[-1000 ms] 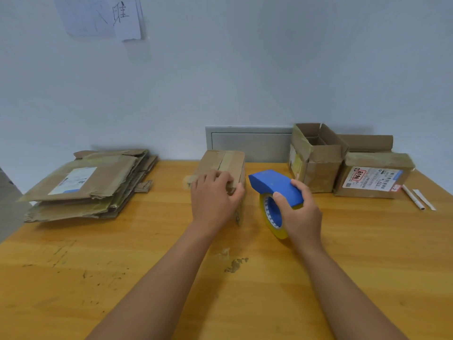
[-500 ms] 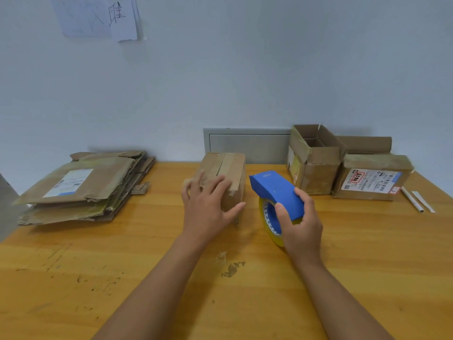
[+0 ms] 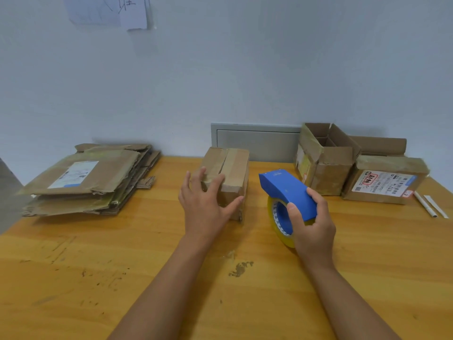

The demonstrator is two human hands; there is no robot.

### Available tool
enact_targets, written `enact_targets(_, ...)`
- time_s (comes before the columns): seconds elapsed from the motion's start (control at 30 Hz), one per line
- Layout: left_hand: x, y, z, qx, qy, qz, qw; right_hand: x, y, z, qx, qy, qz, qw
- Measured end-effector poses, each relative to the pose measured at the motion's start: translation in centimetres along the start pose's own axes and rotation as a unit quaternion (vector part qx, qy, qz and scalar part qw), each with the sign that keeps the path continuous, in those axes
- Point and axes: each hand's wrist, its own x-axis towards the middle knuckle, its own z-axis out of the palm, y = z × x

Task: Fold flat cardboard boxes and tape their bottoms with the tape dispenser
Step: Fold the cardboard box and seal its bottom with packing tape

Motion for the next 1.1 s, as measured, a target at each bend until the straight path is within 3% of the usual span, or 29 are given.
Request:
enact_targets(0.67,0.6,1.4,-0.2,0.048,-0.047,-0.062,0.996,-0.1,-0.1,-0.1,-0.008,-0.003,-0.015,1.0)
enact_targets(0.87,0.4,1.7,-0.5,0.085,-0.044,-0.058,0.994,-0.1,0.2,0.0,-0.012,-0.005,-0.015,1.0)
enact_targets(0.97,0.4,2.0,-0.7,0.112,-0.084,-0.056,0.989,-0.1,0.3,-0.1,-0.012,-0.005,-0.012,1.0)
enact_targets(1.1,0.9,2.0,-0.9,0.077,-0.086,-0.029,0.993,-0.1,0.2,-0.1,-0.011,-0.005,-0.013,1.0)
